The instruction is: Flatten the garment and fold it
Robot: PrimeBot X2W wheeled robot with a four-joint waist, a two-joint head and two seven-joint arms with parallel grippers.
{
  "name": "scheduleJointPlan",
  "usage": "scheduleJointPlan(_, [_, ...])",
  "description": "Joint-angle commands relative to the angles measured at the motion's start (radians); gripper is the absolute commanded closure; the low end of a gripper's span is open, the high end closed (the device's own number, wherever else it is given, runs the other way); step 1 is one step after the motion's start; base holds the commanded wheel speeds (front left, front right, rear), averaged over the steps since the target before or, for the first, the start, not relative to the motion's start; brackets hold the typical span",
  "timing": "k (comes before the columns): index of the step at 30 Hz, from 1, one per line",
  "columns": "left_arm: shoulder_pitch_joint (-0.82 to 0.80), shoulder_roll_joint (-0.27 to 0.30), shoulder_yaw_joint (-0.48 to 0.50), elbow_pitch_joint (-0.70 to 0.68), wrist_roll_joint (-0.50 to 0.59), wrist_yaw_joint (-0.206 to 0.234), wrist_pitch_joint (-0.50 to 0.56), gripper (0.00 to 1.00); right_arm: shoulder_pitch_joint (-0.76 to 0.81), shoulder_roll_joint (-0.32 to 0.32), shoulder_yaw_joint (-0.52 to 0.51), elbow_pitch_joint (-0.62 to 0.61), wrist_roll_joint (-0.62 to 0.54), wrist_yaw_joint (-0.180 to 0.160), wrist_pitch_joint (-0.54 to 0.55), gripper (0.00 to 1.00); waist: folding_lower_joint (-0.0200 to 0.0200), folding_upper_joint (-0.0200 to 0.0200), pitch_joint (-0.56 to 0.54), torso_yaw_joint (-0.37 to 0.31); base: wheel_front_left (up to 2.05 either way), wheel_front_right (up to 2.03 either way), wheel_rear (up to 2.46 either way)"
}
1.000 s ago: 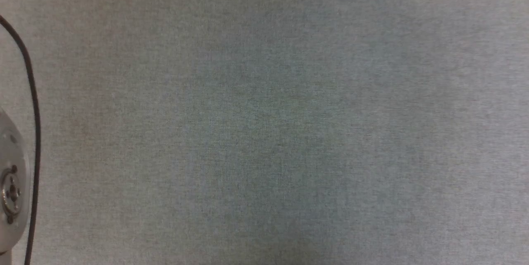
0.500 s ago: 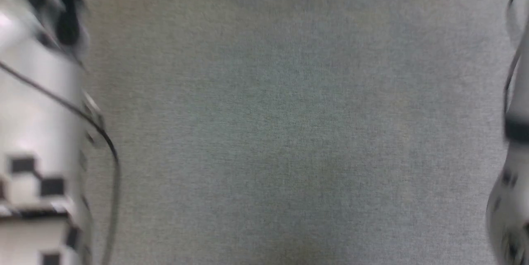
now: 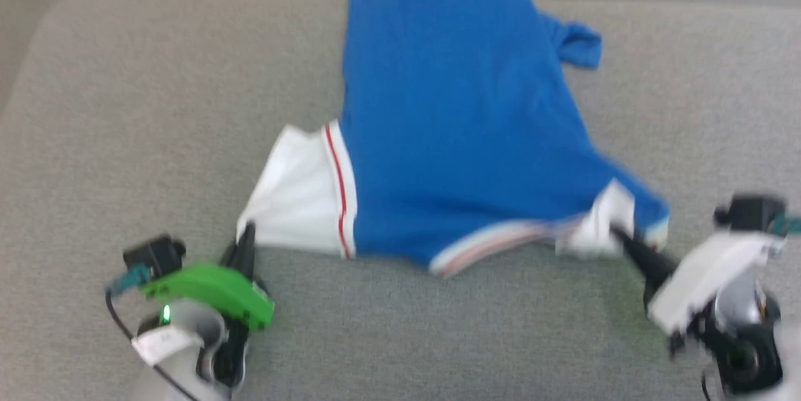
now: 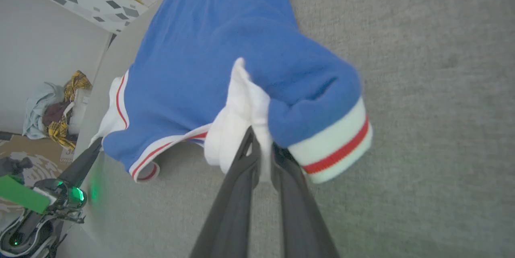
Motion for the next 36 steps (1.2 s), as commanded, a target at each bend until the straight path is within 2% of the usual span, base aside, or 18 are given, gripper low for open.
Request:
scheduleJointPlan(1, [0.052,0.011,0.005,-0.018,-0.003,0.026,0.02,1.0,0.049,-0.02,0.003,-0.016,-0.008,-0.002,0.025,1.0,0.0001,-0.0001,-0.084,0.006,0.0,0.0,0.0])
scheduleJointPlan(9, [0.268,0.053,-0.016,-0.179,0.023,0.155,0.167,1.0,0.257,-0.022,-0.014,-0.104,-0.076,-0.002,0.227,1.0,0.0001,-0.0001,-0.155,-0.007,0.0,0.0,0.0])
scheduleJointPlan(13, [0.323,0.06,-0.021,-0.283,0.021,0.19,0.218,1.0,0.292,0.017,-0.033,-0.172,-0.102,-0.002,0.273,1.0,0.0001,-0.0001,-0.165,-0.011,0.0,0.0,0.0])
scheduleJointPlan(16, [0.334,0.06,-0.025,-0.338,0.013,0.197,0.241,0.99,0.289,0.038,-0.034,-0.199,-0.126,-0.002,0.266,1.0,0.0001,-0.0001,-0.165,-0.012,0.0,0.0,0.0])
scheduleJointPlan(17, [0.335,0.057,-0.026,-0.355,0.009,0.198,0.248,0.56,0.286,0.045,-0.031,-0.202,-0.134,-0.002,0.264,0.83,0.0001,-0.0001,-0.167,-0.011,0.0,0.0,0.0])
scheduleJointPlan(18, [0.335,0.06,-0.033,-0.364,0.011,0.199,0.259,0.0,0.282,0.048,-0.026,-0.205,-0.142,-0.002,0.258,0.39,0.0001,-0.0001,-0.166,-0.011,0.0,0.0,0.0])
scheduleJointPlan(19, [0.333,0.062,-0.036,-0.378,0.012,0.198,0.261,0.0,0.277,0.055,-0.023,-0.204,-0.146,-0.002,0.253,0.04,0.0001,-0.0001,-0.166,-0.01,0.0,0.0,0.0])
scheduleJointPlan(20, [0.331,0.06,-0.034,-0.386,0.009,0.199,0.26,0.0,0.273,0.06,-0.022,-0.203,-0.146,-0.002,0.246,0.0,0.0001,-0.0001,-0.167,-0.01,0.0,0.0,0.0])
scheduleJointPlan(25, [0.316,0.074,-0.013,-0.449,0.022,0.197,0.205,0.0,0.239,0.084,-0.061,-0.226,-0.091,-0.002,0.187,0.0,0.0001,-0.0001,-0.164,-0.006,0.0,0.0,0.0])
scheduleJointPlan(30, [0.305,0.117,-0.01,-0.502,0.13,0.157,-0.002,0.0,0.176,0.098,-0.144,-0.275,-0.062,-0.002,0.135,0.0,0.0001,-0.0001,-0.15,-0.007,0.0,0.0,0.0])
scheduleJointPlan(33, [0.3,0.129,-0.019,-0.511,0.204,0.146,-0.118,0.0,0.121,0.1,-0.171,-0.257,-0.157,-0.002,0.163,0.0,0.0001,-0.0001,-0.132,-0.009,0.0,0.0,0.0])
scheduleJointPlan(36, [0.29,0.129,-0.021,-0.524,0.262,0.141,-0.153,0.0,0.055,0.093,-0.146,-0.208,-0.29,-0.002,0.236,0.0,0.0001,-0.0001,-0.105,-0.007,0.0,0.0,0.0])
